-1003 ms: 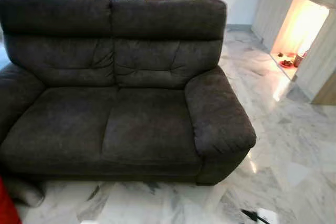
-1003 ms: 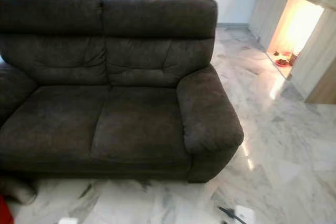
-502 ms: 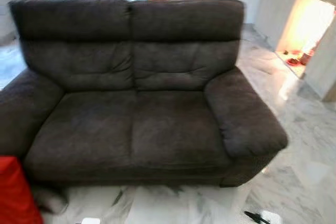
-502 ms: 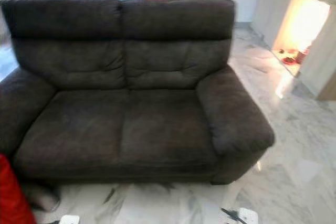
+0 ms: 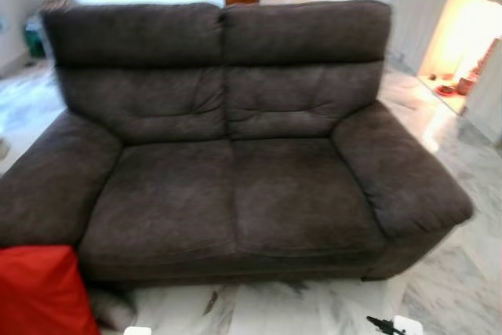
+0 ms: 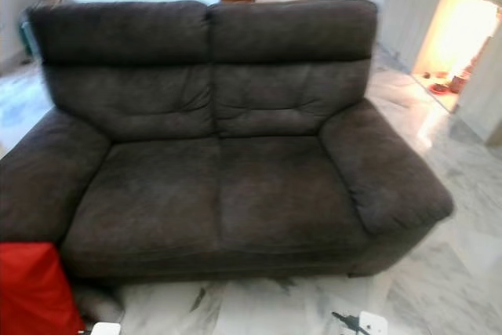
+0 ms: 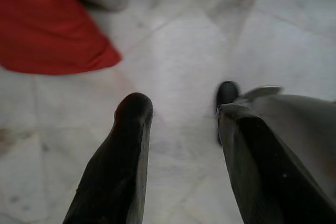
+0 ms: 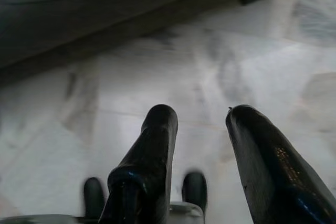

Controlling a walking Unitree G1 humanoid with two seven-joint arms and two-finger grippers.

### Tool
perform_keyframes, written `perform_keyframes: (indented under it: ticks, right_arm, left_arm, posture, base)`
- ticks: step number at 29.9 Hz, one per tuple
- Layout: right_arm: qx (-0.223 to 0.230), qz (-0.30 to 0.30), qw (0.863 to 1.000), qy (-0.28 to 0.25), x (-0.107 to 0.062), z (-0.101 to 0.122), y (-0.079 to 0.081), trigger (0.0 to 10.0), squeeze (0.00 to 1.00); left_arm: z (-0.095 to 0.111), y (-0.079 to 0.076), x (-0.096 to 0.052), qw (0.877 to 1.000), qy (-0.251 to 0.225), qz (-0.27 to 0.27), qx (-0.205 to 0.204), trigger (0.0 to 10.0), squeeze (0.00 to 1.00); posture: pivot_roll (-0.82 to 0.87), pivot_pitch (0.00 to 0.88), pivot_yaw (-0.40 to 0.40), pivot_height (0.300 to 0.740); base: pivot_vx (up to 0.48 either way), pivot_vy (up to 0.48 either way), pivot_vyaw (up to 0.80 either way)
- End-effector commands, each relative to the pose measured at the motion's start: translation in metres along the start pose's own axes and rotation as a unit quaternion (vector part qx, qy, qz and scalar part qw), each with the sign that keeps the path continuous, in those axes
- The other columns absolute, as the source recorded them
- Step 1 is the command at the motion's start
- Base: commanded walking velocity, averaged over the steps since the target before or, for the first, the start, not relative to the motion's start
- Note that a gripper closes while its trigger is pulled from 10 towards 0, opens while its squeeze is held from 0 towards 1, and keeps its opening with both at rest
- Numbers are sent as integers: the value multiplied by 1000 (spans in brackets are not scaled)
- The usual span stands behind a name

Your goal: Move the pillow to the sofa from floor

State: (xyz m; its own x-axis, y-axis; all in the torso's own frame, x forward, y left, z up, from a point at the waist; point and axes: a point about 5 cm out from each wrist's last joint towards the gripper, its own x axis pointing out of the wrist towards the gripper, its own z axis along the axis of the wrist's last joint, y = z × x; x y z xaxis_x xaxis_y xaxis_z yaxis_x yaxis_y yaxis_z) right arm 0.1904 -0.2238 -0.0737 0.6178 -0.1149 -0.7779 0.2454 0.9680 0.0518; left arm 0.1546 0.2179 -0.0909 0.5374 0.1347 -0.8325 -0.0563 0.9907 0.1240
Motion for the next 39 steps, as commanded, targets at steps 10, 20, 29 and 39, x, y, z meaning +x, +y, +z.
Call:
perform_keyframes:
  ticks: [10,20,29,39]
  right_arm:
    - [-15,69,996,62,-1,-25,35,10000,0]
    - [-17,72,996,52,0,-20,35,10000,0]
    - [-21,70,996,54,-1,-21,31,10000,0]
    - [-40,68,995,57,-2,-20,19,10000,0]
  left_arm:
    - [-15,30,-6,992,3,44,-115,10000,0]
    - [-12,30,-5,993,2,37,-108,10000,0]
    - [-14,28,-6,993,4,37,-113,10000,0]
    - [-21,26,-7,992,9,39,-116,10000,0]
  posture:
    - [157,0,22,740]
    - [140,0,25,740]
    - [139,0,12,740]
    - [166,0,-7,740]
  base:
    - [0,173,0]
    - [0,0,535]
    - [0,0,800]
    - [0,0,800]
